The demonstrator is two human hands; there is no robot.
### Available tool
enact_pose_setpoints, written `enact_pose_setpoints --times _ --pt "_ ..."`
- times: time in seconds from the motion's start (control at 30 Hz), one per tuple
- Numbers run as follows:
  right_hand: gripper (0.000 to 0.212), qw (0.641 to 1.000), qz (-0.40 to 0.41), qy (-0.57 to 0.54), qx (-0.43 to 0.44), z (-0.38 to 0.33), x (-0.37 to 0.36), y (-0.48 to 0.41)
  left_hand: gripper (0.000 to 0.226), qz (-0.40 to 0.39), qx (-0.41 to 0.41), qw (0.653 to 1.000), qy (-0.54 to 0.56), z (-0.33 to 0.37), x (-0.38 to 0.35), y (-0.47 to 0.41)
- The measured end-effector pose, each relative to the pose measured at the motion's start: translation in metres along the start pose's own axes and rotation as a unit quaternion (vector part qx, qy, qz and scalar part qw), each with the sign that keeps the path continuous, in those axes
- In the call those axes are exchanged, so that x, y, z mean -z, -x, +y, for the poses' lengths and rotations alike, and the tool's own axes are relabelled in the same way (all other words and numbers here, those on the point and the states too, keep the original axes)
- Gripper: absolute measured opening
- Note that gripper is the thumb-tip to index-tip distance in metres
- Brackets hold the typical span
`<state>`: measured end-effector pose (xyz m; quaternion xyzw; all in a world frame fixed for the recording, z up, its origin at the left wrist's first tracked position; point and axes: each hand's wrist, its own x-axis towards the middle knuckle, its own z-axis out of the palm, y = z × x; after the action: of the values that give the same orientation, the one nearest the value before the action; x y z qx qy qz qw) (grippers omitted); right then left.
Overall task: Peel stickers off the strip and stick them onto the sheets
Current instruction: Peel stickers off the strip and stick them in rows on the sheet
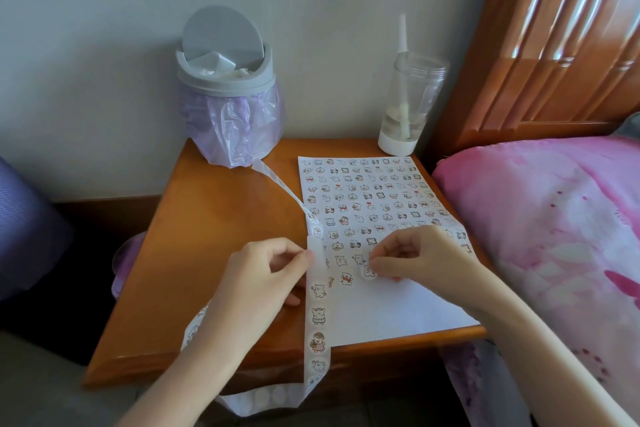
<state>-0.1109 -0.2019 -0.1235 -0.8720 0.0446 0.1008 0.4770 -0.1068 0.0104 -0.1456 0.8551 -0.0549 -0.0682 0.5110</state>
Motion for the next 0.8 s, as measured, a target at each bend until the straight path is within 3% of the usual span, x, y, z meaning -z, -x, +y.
enact_pose_setpoints --times 0.8 --pt "0.003 0.999 0.019 0.019 0.017 0.0053 -0.0087 -0.0021 0.015 -0.002 -0.005 1.0 -0.021 0.0027 0.0004 0.0017"
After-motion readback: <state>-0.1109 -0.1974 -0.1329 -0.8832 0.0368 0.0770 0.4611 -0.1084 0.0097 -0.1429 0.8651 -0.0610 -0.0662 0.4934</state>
